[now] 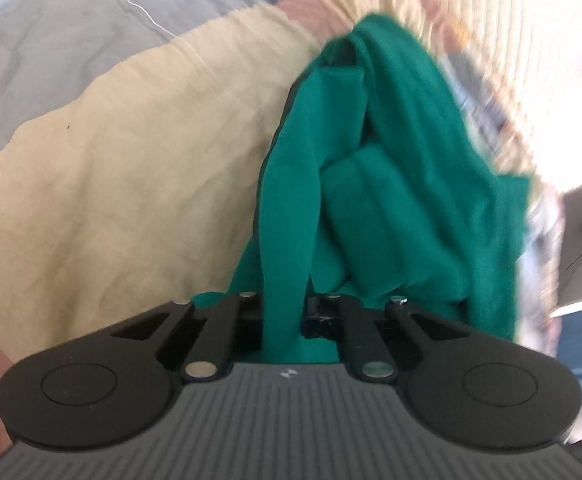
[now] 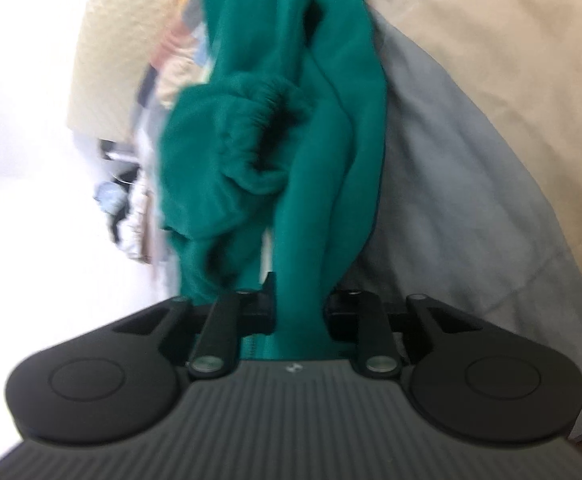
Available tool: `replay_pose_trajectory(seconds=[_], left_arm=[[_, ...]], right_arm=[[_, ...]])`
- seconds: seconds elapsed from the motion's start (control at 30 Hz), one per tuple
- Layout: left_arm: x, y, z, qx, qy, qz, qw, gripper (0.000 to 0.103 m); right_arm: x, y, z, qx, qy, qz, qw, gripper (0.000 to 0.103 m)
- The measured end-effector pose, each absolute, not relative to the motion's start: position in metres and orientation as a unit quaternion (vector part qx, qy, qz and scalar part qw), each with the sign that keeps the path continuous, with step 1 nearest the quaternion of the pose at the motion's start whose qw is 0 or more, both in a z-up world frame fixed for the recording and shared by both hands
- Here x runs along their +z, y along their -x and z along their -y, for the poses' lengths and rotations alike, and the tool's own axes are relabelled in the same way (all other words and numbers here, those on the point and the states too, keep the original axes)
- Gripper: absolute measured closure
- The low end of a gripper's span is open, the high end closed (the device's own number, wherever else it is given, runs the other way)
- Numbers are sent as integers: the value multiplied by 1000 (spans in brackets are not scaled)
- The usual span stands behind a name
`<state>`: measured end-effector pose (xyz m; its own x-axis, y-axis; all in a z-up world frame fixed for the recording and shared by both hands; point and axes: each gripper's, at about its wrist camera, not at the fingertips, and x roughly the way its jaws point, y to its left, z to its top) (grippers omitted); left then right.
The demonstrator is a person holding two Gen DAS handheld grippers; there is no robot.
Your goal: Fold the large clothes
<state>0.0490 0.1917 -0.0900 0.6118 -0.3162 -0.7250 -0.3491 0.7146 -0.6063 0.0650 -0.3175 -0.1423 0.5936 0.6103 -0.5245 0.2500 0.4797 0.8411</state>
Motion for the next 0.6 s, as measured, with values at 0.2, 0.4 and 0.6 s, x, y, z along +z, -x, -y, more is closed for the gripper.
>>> replay_pose_trajectory(seconds=[0.2, 0.4, 0.6], left_arm=[[-52, -32, -207, -48, 437, -380, 814, 97], [-11, -18, -220, -94, 470, -344, 807, 97], [35, 12, -227, -141, 455, -323, 818, 97]], right_arm=[[-114, -57, 336, 170, -548, -362, 735, 89], [-93, -42, 365, 199, -584, -308, 724, 90], [-56, -18, 382, 232, -589, -253, 732, 90]])
